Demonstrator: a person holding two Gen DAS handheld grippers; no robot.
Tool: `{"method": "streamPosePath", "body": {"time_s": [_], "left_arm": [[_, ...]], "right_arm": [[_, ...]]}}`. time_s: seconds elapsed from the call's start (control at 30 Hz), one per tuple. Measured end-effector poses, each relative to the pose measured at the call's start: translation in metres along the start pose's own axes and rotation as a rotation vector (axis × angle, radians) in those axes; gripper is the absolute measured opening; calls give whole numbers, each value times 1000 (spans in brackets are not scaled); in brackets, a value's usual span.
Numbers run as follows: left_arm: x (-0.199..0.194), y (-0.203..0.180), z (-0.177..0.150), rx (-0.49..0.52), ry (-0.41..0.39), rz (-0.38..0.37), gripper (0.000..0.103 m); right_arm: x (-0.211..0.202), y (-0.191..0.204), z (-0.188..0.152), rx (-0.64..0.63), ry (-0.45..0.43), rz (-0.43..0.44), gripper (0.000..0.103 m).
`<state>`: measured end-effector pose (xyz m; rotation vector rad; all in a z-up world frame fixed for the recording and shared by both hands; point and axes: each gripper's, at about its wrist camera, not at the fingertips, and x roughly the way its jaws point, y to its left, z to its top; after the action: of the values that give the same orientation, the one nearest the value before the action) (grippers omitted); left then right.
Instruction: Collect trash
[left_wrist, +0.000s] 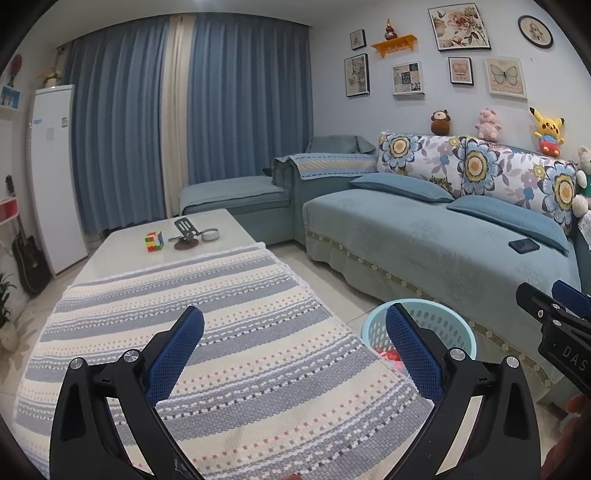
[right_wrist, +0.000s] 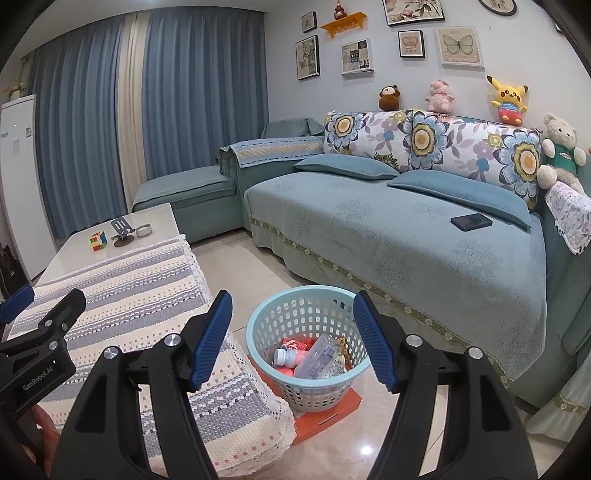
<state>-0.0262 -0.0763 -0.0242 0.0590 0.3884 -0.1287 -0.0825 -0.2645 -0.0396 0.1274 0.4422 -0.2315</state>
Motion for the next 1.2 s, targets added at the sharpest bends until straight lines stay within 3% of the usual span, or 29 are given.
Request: {"method": "streamPosePath", "body": {"time_s": [0.7, 1.2], "left_arm": [[-13, 8, 7, -3, -48, 17, 96], [-14, 11, 8, -2, -38, -6, 96]], "right_arm": [[-2, 0, 2, -1, 2, 10, 64], [-4, 0, 3, -8, 0, 0, 64]]}}
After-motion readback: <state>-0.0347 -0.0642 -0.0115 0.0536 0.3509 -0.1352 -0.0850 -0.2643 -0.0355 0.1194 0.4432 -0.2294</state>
